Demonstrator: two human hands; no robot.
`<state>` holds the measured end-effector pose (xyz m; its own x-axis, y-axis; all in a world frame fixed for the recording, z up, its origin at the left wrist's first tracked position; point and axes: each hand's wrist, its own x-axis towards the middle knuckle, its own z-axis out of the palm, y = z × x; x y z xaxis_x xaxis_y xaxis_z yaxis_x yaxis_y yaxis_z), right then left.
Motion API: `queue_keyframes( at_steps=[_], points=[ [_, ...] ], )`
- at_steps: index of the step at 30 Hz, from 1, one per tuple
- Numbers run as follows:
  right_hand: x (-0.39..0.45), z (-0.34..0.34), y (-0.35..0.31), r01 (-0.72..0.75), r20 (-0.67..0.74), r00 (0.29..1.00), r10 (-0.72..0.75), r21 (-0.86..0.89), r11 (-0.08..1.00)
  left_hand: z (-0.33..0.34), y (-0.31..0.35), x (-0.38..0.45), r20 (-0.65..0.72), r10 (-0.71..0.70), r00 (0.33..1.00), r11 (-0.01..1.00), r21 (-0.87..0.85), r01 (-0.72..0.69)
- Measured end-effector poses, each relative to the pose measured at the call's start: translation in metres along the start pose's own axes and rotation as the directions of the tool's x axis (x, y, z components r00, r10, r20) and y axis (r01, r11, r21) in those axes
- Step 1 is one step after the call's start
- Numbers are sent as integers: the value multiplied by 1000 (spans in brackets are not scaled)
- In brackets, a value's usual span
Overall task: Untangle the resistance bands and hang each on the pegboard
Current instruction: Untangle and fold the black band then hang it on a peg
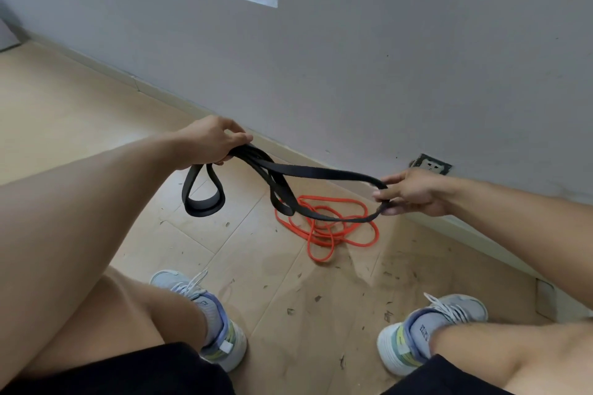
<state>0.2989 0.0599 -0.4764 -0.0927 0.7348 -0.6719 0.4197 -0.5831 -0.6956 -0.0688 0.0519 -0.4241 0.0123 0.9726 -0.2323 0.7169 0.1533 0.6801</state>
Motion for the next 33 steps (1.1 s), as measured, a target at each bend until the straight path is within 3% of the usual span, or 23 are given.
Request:
queue_keyframes(
  at_steps=[7, 13, 15, 17, 21, 28, 33],
  points=[
    [-5, -7, -5, 51, 166, 982, -85, 201, 978, -3, -8, 1, 8, -31, 999, 999, 16, 31],
    [-6, -20, -6, 14, 445, 874, -194, 377, 926, -4, -8, -1, -2, -37, 999, 999, 34, 37],
    [-5, -19, -5, 38, 428, 890, -157, 274, 961, -4, -6, -2, -10, -31, 999, 999, 27, 32],
    [-4, -15, 0, 56, 336, 940, -66, 39, 998, -5, -3, -3, -24, -21, 999, 999, -26, 20],
    [2, -7, 20, 19, 246, 966, 75, -359, 933, -4, 7, -7, 21, 46, 999, 993, -108, -44],
    [14, 11, 23, 36, 270, 960, 71, -373, 927, 4, 28, -12, 76, 152, 985, 985, -97, -144],
    [10, 21, 19, 6, 348, 921, 177, -465, 885, 7, 39, -19, 133, 197, 971, 975, -127, -181]
  ],
)
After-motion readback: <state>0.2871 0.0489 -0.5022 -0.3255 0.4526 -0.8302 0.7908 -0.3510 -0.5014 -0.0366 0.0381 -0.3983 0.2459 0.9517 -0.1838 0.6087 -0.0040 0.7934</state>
